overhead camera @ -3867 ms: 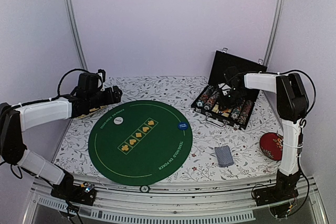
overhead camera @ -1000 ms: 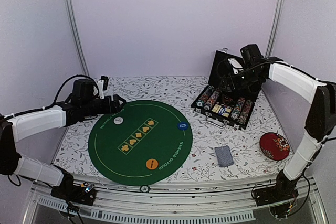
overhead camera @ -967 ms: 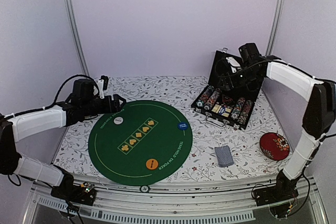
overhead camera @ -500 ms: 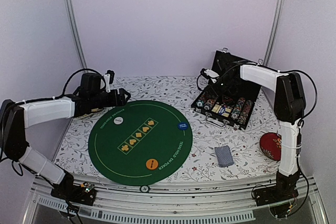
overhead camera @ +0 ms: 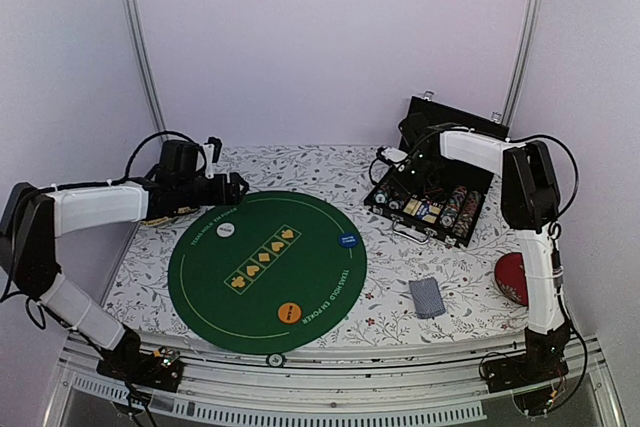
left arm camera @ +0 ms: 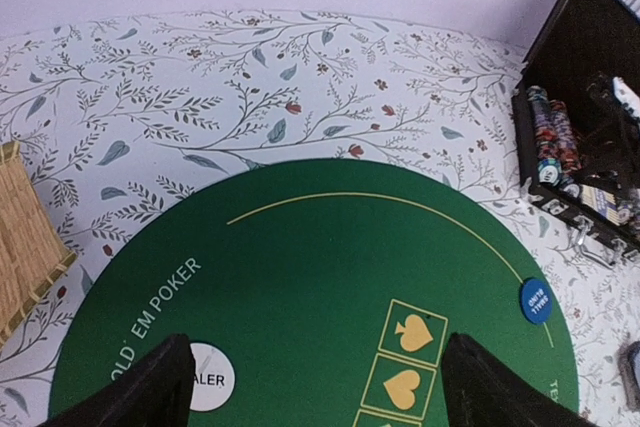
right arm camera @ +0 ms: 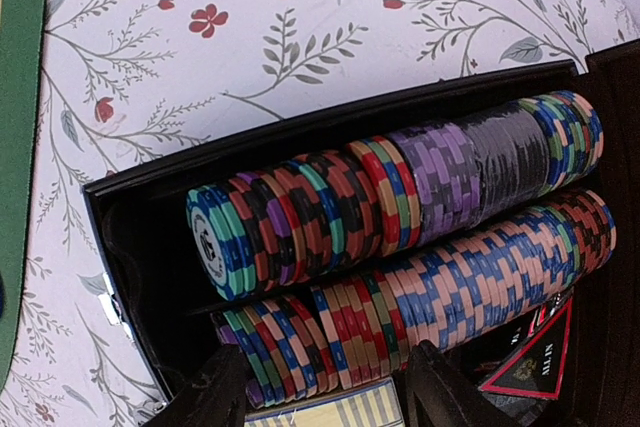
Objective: Distribute texas hold em gaming equipment
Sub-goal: Pick up the pile of poker chips from the chip case.
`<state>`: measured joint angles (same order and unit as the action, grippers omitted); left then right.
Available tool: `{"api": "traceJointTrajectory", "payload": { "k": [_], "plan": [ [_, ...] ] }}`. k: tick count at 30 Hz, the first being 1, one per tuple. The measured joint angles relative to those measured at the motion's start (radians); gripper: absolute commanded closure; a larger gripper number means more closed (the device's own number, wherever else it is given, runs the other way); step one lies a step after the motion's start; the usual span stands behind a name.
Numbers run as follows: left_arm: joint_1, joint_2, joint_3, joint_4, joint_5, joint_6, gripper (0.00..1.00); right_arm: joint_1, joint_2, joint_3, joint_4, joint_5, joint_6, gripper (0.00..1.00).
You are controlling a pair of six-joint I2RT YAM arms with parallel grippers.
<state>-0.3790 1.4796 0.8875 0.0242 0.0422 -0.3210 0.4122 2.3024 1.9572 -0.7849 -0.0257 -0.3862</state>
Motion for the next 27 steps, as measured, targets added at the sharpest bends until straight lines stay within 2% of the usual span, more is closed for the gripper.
{"api": "traceJointTrajectory", "payload": {
  "k": [14,22,27],
  "plan": [
    [0.000,0.047,0.032,-0.031,-0.003,0.008,0.12,0.033,0.005,-0.001,-0.046,-0.009,-0.035,0.45],
    [0.000,0.056,0.040,-0.042,-0.004,0.018,0.12,0.047,0.005,-0.008,-0.043,0.018,-0.050,0.38],
    [0.000,0.064,0.044,-0.047,-0.006,0.022,0.12,0.055,0.024,0.014,-0.048,0.079,-0.052,0.37]
  ]
}}
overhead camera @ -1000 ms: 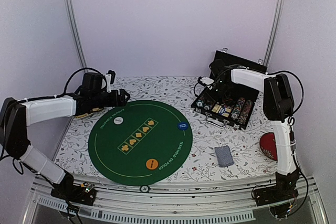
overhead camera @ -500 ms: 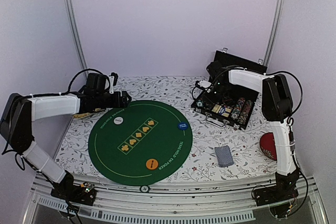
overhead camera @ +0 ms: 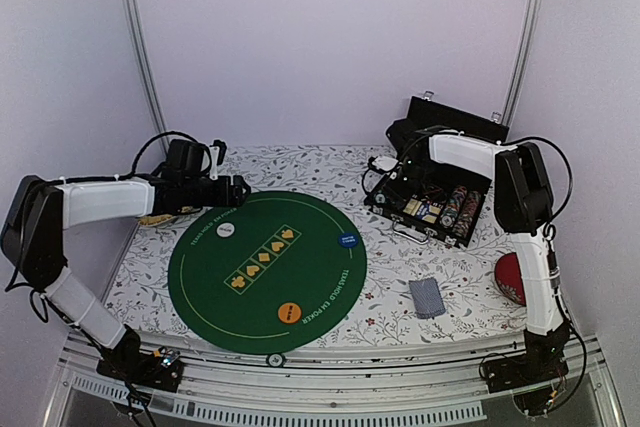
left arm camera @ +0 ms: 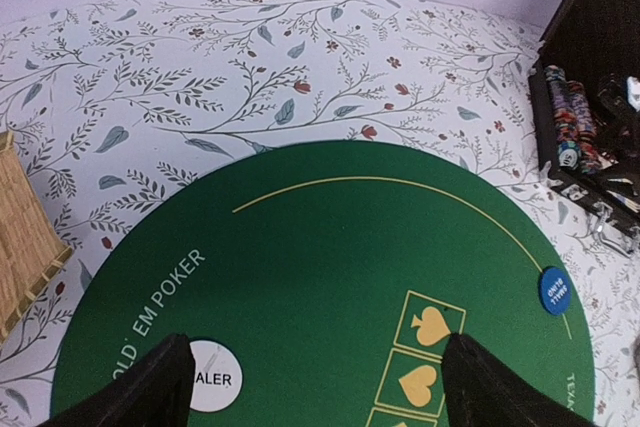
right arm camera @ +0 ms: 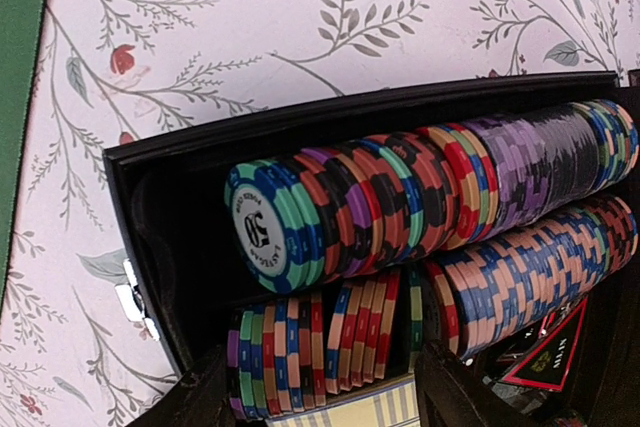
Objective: Distribute texas hold em gaming equipment
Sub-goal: Pick up the pile of poker chips from the chip case.
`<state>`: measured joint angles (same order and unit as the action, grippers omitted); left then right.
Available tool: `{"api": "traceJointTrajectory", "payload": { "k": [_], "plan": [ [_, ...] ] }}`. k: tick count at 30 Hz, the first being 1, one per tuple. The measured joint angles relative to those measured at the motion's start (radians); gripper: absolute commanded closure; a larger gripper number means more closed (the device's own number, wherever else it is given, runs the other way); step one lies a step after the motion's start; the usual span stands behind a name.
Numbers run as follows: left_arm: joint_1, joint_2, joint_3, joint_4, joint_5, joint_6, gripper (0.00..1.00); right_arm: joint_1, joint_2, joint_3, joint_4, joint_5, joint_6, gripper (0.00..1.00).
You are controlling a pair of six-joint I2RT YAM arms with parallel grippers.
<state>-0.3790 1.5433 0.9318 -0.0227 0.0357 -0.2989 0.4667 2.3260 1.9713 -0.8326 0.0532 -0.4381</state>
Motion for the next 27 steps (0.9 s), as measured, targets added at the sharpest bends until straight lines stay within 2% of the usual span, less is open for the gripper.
{"api": "traceJointTrajectory", "payload": {
  "k": [6,15,19,27],
  "plan": [
    [0.000,0.002,0.000,-0.002,-0.003,0.002,0.12,-0.004,0.016,0.024,-0.009,0.013,0.000,0.39],
    [0.000,0.018,0.002,-0.006,-0.008,0.012,0.12,-0.019,0.018,0.036,-0.032,-0.076,-0.011,0.40],
    [0.000,0.028,0.003,-0.006,-0.007,0.015,0.12,-0.013,0.005,-0.006,0.001,-0.103,-0.029,0.44],
    [0.000,0.036,0.008,-0.008,-0.002,0.018,0.12,-0.005,0.003,-0.017,0.024,-0.060,-0.033,0.40]
  ]
}}
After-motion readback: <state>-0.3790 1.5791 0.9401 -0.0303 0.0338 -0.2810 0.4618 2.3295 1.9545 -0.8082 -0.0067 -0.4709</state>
